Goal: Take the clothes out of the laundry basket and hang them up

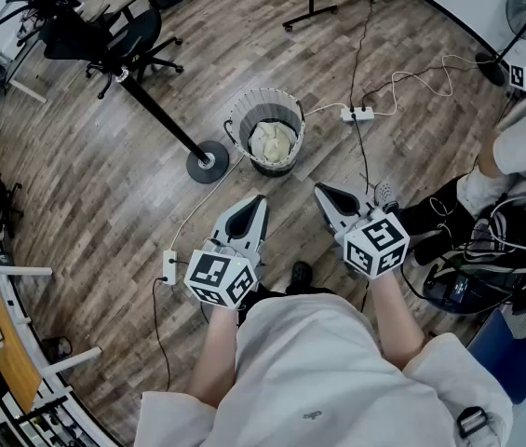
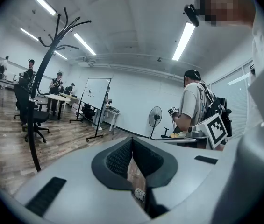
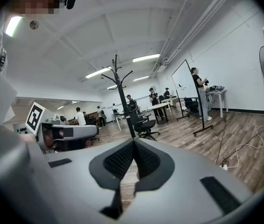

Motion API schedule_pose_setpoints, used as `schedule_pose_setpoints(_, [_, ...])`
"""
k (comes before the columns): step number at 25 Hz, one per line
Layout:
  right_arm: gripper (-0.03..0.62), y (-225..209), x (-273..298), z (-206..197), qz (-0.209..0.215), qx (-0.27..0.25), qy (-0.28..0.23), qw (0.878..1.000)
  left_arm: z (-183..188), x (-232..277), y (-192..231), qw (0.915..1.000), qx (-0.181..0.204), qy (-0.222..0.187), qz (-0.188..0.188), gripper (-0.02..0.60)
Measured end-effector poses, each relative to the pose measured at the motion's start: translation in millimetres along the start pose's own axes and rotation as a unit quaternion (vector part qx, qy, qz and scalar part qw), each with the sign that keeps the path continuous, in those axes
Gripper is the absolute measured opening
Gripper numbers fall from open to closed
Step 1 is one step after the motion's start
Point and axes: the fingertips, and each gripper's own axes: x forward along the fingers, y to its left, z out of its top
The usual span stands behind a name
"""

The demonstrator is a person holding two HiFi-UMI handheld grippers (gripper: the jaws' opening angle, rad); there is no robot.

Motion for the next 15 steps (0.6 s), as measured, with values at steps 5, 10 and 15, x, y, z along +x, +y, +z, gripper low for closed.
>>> schedule_pose_setpoints(5, [0.002,2,-2,-1,0.005,-0.009,0.006,1.0,1,0,-3,1.0,0.001,-0.001,0.002,0.02])
schedule_pose_setpoints(10, [0.003,2,-4,-6,0.007,-0.007,0.01,1.0,-4,1,-5,1.0,0.0,0.004,0.001,0.02])
schedule_pose_setpoints(15, [0.006,9,-6,-20,0.022,-0.016,0.037,0.999,-6,4,-8,0.9999,0.002,0.01,-0.004,0.021])
